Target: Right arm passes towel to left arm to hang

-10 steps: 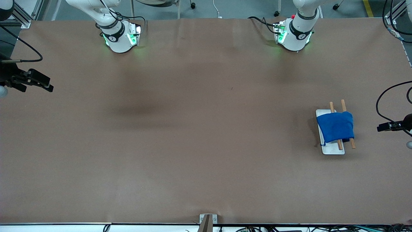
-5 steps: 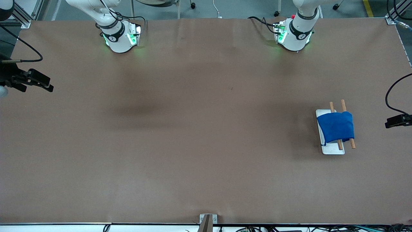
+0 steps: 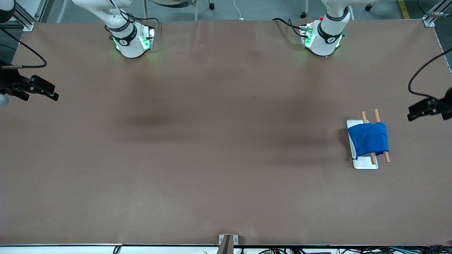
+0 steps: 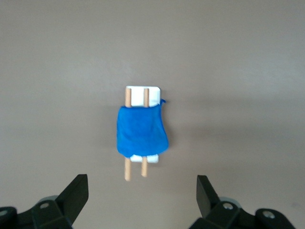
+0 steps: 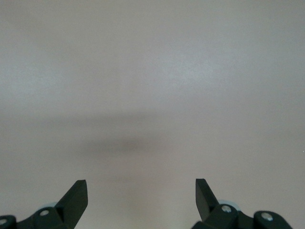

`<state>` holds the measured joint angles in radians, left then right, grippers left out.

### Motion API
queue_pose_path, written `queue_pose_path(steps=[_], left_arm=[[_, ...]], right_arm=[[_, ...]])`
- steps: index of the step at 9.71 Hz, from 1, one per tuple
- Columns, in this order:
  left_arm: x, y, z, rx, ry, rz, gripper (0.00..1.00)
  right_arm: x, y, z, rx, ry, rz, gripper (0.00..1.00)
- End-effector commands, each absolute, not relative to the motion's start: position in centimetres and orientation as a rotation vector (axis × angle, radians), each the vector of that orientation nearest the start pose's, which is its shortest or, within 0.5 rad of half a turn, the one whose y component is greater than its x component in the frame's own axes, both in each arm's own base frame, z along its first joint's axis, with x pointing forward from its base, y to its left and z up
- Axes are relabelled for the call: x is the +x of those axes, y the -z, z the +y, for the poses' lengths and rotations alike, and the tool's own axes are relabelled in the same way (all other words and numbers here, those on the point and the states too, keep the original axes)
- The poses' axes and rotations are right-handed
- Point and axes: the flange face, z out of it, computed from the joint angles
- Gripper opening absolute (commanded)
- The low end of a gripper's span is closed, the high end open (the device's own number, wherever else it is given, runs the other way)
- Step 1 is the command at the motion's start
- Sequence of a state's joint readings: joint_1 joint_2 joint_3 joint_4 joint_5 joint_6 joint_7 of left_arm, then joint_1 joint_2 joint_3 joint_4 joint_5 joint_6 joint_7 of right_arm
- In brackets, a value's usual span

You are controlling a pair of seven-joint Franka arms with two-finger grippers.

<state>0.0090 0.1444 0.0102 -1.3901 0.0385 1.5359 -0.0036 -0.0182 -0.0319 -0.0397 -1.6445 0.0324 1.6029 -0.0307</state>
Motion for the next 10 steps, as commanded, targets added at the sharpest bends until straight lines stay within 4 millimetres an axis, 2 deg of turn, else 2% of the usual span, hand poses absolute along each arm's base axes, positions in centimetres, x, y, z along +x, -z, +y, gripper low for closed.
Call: queue_pose_path(steps=[1, 3, 5, 6, 7, 10], left_arm=[[57.1, -62.5, 0.3, -3.181, -0.130, -0.091, 1.00], [55.0, -64.3, -1.7, -3.183, -0.119, -0.096, 1.00], [53.0, -65.1, -2.6, -3.180, -0.107, -0.152, 1.00], [51.9, -64.8, -3.6, -3.178, -0.095, -0.135, 1.00], [51.3, -64.6, -4.6, -3.174, -0.088, -0.119, 1.00], [50.6, -65.5, -5.4, -3.161, -0.078, -0.167, 1.00]], right_arm=[[53.8, -61.2, -3.2, -3.113, -0.007, 0.037, 1.00], [53.8, -61.2, -3.1, -3.112, -0.007, 0.035, 1.00], [53.8, -61.2, -3.1, -3.114, -0.007, 0.035, 1.00], [53.8, -61.2, -3.1, -3.114, -0.005, 0.035, 1.00], [53.8, -61.2, -3.1, -3.112, -0.005, 0.035, 1.00], [53.8, -61.2, -3.1, -3.114, -0.007, 0.035, 1.00]])
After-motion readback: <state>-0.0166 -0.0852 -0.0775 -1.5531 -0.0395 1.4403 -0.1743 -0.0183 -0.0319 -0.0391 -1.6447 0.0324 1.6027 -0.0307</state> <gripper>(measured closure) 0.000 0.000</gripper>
